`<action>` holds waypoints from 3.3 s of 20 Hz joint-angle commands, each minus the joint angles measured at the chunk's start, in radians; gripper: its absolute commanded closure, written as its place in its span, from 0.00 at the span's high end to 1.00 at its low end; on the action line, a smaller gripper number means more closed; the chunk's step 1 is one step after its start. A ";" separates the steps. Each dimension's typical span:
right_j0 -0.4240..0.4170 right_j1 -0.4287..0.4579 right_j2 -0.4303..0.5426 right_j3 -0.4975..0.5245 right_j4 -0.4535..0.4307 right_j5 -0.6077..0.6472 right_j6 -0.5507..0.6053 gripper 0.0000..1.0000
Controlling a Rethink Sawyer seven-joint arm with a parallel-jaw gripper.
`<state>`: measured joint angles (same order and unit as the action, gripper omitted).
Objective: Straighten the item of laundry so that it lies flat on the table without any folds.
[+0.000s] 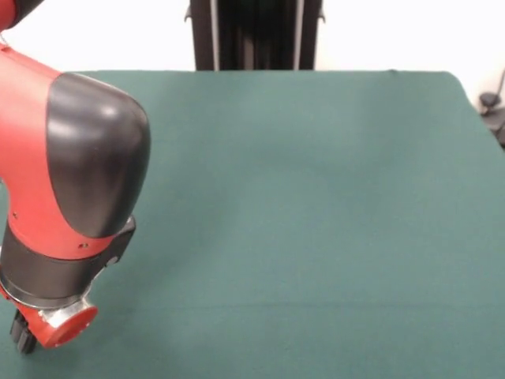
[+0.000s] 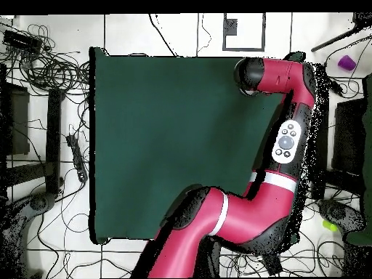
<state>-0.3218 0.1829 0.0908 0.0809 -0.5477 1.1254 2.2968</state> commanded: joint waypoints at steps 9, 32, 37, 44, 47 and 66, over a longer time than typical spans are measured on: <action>0.000 0.007 0.091 0.170 0.071 -0.059 -0.435 0.00; 0.010 0.021 0.067 0.143 0.067 -0.100 -0.538 0.00; 0.010 0.020 0.067 0.144 0.069 -0.109 -0.539 0.00; 0.009 0.019 0.065 0.148 0.070 -0.114 -0.541 0.00; 0.010 0.018 0.063 0.150 0.069 -0.123 -0.544 0.00; 0.010 0.020 0.064 0.140 0.067 -0.100 -0.563 0.00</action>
<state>-0.3445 0.1937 0.0908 0.0810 -0.5017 1.0392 2.0259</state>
